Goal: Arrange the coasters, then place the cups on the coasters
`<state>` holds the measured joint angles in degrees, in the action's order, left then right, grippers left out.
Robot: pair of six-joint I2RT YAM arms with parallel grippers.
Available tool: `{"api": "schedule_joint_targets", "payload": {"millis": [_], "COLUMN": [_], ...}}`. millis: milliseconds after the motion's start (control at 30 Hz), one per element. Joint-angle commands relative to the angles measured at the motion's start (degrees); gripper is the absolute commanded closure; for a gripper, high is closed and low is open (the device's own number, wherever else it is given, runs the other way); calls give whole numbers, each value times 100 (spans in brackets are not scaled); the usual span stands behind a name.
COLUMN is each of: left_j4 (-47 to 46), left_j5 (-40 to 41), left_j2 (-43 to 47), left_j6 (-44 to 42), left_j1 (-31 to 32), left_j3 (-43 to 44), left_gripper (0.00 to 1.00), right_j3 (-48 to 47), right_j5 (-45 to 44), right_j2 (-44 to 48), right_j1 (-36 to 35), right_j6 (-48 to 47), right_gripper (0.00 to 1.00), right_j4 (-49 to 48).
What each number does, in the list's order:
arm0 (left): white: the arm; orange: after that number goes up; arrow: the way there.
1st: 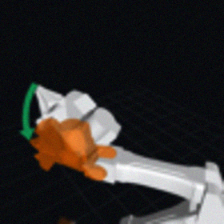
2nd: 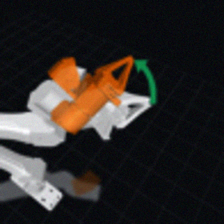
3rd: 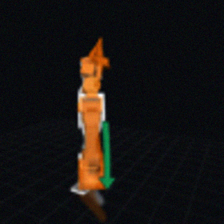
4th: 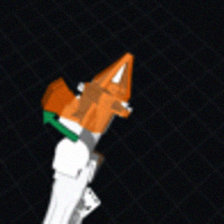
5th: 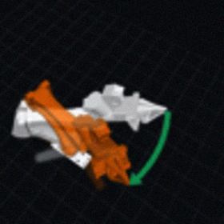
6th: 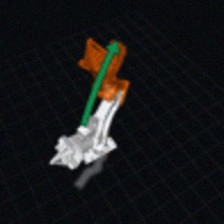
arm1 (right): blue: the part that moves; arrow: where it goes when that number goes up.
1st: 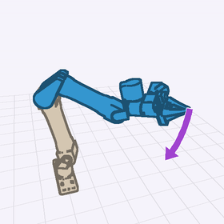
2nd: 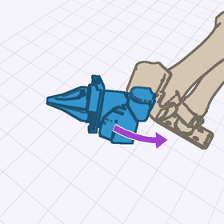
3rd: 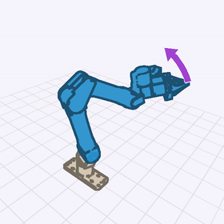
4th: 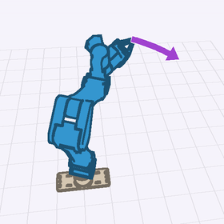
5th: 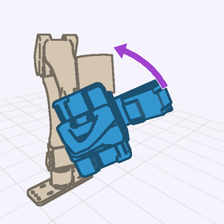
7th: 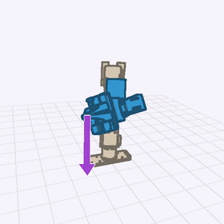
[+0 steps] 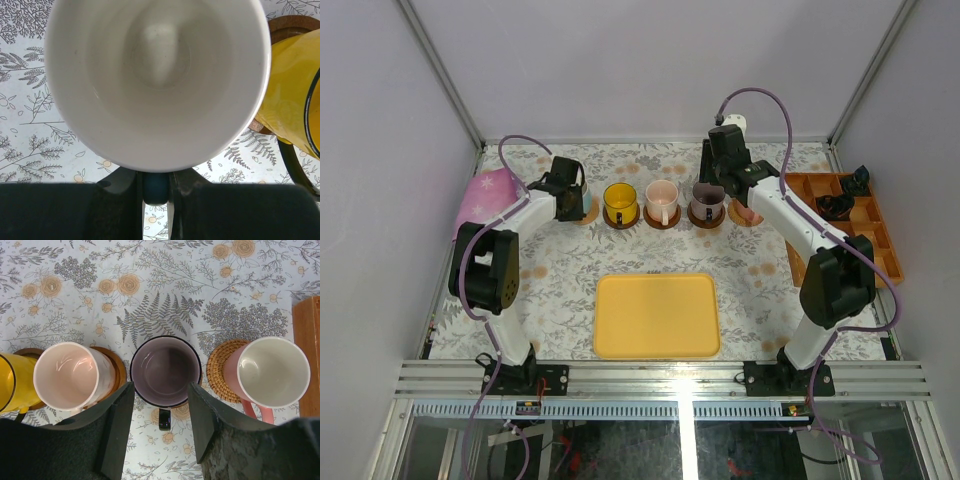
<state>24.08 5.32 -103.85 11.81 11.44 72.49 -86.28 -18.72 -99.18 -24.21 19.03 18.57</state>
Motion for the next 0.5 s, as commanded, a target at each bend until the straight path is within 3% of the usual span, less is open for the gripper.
{"api": "schedule_joint_targets", "payload": {"millis": [0, 467], "left_j4": [-599, -413], "left_j5": [1, -20], "left_j2": [168, 293], "left_j6": [-87, -162], "left_j1": [-55, -55], "left_j3": [102, 71], "left_gripper": [100, 100], "right_j3": [-218, -305], "right_j5": [80, 208], "right_j2": [15, -78], "right_j1": [28, 24], "right_j6": [57, 109], "right_gripper": [46, 47], "right_j4": [-60, -32]}}
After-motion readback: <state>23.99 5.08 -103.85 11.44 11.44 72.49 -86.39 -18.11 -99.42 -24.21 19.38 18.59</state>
